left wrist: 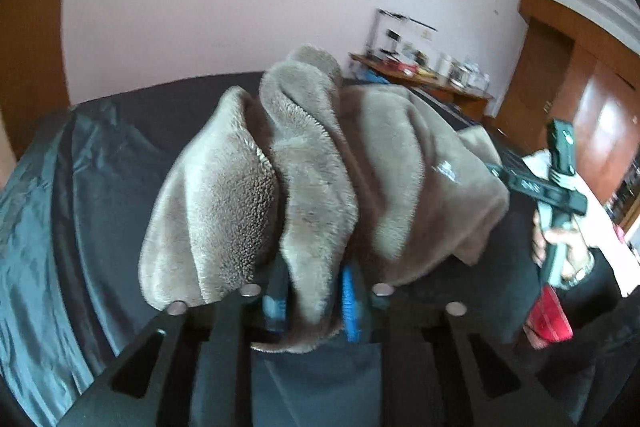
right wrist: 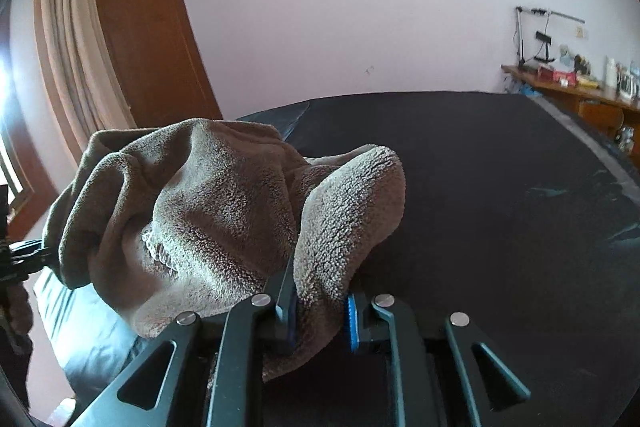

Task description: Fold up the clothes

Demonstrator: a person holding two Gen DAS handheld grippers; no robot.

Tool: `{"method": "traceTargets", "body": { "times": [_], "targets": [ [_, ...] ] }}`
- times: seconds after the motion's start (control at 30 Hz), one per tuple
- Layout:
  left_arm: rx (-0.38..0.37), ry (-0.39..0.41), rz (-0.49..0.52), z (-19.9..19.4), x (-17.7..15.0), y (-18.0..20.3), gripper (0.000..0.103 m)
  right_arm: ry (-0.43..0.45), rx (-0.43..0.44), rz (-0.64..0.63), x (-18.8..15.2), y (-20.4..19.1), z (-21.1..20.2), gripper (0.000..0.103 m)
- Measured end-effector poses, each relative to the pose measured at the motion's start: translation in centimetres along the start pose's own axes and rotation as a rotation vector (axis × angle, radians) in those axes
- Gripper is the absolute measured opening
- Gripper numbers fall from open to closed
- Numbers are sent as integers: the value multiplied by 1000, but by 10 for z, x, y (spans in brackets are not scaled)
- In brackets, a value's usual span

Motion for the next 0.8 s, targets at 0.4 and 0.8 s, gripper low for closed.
{"method": "traceTargets", "body": {
  "times": [0.4, 0.8],
  "targets": [
    [13, 33, -64, 31, 27, -33, 65, 20, 94, 215, 2, 22, 6, 83],
    [-57, 50, -147, 24, 39, -57, 80, -72, 202, 350, 3, 23, 41, 83]
  ]
}}
Point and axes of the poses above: each gripper's, at about its wrist camera, not at the fingertips, and z roughly the way its jaws point, y to its right, x to its top, the point moved 9 cm from there along z, roughly the way its jaws point, and after that the axes turned 5 degrees about -z, right-handed, at the moved point
